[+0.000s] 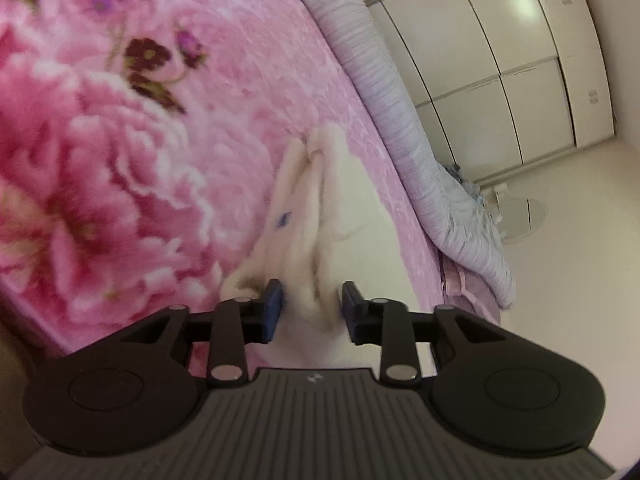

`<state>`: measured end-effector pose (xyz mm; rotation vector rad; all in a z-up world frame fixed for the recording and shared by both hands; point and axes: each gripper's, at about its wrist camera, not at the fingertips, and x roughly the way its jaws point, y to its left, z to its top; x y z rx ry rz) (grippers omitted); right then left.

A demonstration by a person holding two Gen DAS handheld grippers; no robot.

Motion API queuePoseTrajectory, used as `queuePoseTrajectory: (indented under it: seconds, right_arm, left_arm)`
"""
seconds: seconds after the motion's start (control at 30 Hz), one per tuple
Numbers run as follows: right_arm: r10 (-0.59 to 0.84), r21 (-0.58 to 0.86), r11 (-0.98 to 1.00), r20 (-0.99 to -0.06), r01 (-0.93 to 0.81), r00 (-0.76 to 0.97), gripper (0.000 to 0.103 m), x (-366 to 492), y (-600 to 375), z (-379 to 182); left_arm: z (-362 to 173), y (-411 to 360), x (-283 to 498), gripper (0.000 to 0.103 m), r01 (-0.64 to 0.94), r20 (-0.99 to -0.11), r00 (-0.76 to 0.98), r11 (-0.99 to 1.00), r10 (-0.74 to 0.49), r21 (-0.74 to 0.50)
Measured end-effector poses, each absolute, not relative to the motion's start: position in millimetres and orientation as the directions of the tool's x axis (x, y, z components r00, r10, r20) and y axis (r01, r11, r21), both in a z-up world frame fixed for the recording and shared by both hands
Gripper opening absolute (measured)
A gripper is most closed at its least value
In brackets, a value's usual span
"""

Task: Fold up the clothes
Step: 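Lift the grasped edge with both grippers and fold it over the sweater, then open both grippers and release the folded sweater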

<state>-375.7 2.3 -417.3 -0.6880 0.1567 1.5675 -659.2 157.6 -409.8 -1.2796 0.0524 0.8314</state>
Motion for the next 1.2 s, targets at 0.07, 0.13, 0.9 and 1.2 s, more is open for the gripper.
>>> queuePoseTrajectory:
  seconds: [0.07, 0.13, 0.9, 1.2]
  right_arm:
    - [0.862, -0.307, -0.137, -0.506, -0.942, 0.040, 0.028, -376.1, 1.9, -416.8]
    - [0.864, -0.315, -0.136, -0.501, -0.939, 0.043, 0.021, -376.3, 1.2, -416.1]
    - [0.795, -0.043, -0.176, -0.596, -0.983, -0.116, 0.043, -305.2, -7.7, -378.0]
    - [0.844, 0.265, -0.005, -0.516, -0.964, -0.146, 0.042, -305.8, 38.9, -358.2]
  left_arm:
    - [-406.8, 157.7, -658.7, 0.015, -0.592, -0.473, 0.704, 0.070, 0.530, -0.803]
    - [-402.1, 157.2, -661.8, 0.014, -0.610, -0.466, 0.688, 0.095, 0.556, -0.787]
    - [-349.1, 145.7, -669.3, 0.017, -0.758, -0.498, 0.619, 0.299, 0.607, -0.579]
    - [-355.3, 163.8, -598.1, 0.017, -0.792, -0.538, 0.608, 0.403, 0.584, -0.458]
